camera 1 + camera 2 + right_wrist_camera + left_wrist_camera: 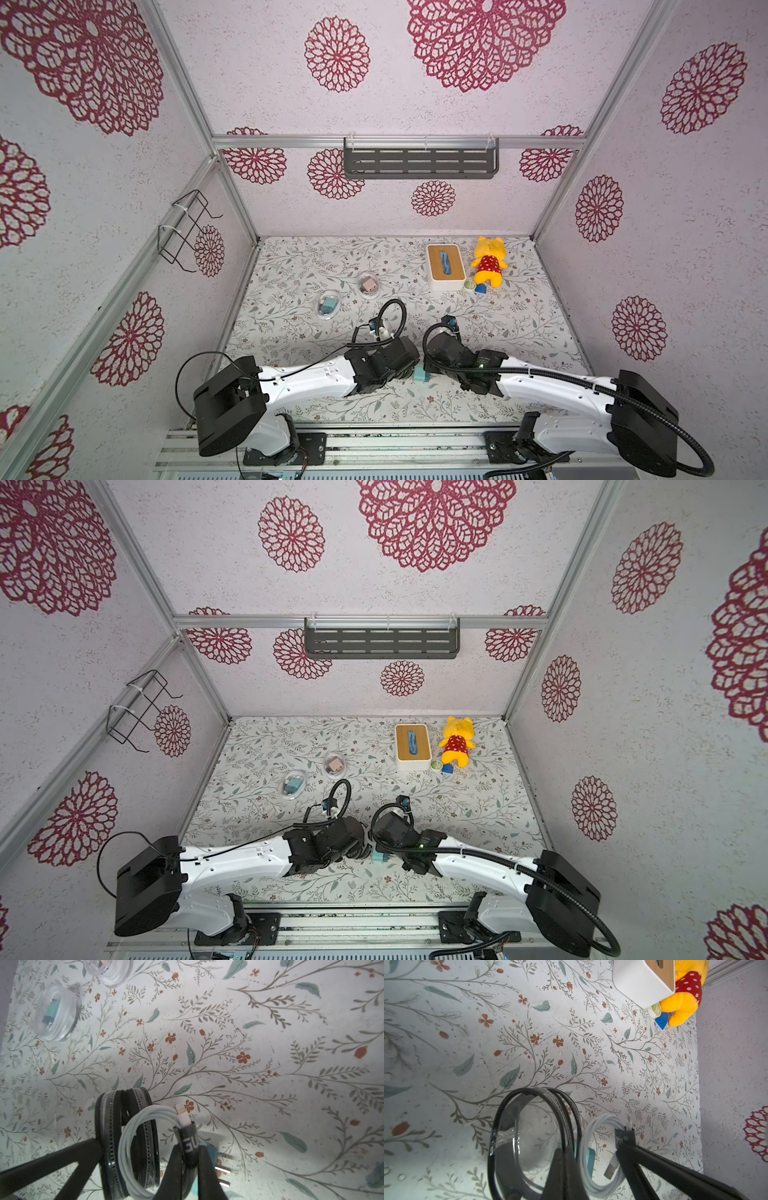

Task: Pack away charging kits
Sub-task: Place the charging cable in the storage bag.

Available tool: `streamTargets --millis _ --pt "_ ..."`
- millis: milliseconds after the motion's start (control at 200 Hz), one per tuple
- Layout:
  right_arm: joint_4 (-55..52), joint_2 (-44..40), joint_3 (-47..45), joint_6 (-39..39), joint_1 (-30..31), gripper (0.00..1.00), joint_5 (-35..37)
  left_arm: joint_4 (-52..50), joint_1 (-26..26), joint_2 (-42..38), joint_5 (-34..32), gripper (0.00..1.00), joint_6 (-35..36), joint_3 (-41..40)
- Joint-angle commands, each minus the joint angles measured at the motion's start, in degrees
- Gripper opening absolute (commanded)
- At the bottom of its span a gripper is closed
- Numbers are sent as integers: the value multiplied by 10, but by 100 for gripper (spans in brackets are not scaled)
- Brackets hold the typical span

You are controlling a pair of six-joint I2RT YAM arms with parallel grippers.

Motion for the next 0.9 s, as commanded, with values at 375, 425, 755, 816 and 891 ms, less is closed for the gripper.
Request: streamTargets --millis 375,425,755,816,891 --pt "57 60 35 -20 2 0 -31 102 -2 3 20 0 20 -21" --pt "64 65 36 -19 2 0 -39 123 -2 12 28 0 24 -21" --pt "97 84 29 -12 2 0 -59 185 -3 21 38 0 26 -39" --pt "102 84 28 -13 3 0 -60 202 -3 15 40 0 26 -51" --pt "124 83 23 -16 2 0 -71 220 -2 5 39 0 25 -66"
